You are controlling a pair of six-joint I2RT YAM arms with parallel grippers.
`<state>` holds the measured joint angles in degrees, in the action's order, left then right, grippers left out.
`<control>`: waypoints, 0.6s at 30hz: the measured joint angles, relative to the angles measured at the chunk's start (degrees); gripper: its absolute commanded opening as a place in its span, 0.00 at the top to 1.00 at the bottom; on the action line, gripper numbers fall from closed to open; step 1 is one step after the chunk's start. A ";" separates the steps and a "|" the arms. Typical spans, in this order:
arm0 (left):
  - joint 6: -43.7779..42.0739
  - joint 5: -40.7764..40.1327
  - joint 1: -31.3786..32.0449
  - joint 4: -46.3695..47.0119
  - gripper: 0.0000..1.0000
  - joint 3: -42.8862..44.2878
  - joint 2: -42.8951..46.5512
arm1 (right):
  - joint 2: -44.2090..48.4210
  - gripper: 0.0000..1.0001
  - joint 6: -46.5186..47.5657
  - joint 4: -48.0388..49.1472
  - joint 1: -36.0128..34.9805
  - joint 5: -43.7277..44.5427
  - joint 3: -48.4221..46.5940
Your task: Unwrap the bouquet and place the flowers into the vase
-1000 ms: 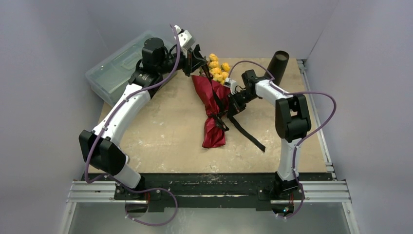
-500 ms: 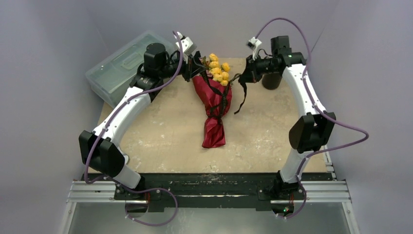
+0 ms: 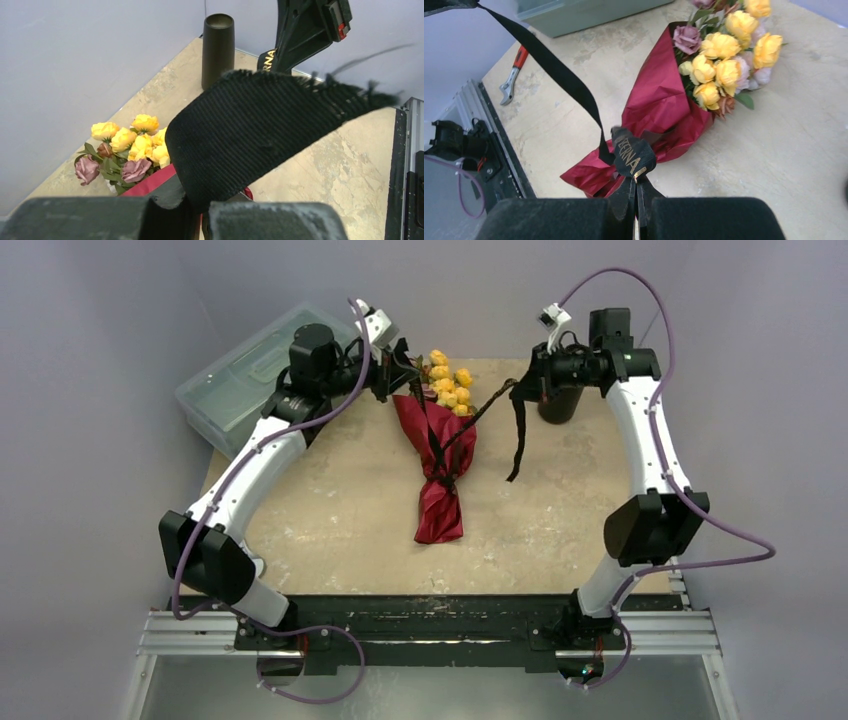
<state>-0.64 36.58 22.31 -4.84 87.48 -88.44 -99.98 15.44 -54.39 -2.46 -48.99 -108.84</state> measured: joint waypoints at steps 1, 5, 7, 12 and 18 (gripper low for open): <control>-0.02 0.02 -0.22 -0.20 1.00 0.17 0.09 | 0.46 1.00 -0.31 0.13 0.66 -0.02 0.11; -0.50 0.04 -2.27 -2.49 1.00 0.17 1.62 | 2.21 1.00 -0.85 0.42 4.92 0.22 0.17; -0.57 -0.20 -4.02 -4.11 1.00 0.00 2.82 | 2.84 1.00 -0.46 0.11 7.13 0.59 0.22; -2.25 -1.70 -8.70 -8.24 1.00 -5.57 9.01 | 4.92 1.00 3.34 -1.81 10.91 3.06 4.24; -7.78 -7.96 -9.81 -15.34 1.00 -13.42 13.77 | 5.77 1.00 8.85 -4.09 12.31 7.67 12.87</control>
<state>-8.43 28.62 12.49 -20.18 74.06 -74.67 -94.21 24.29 -58.48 9.85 -41.32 -95.96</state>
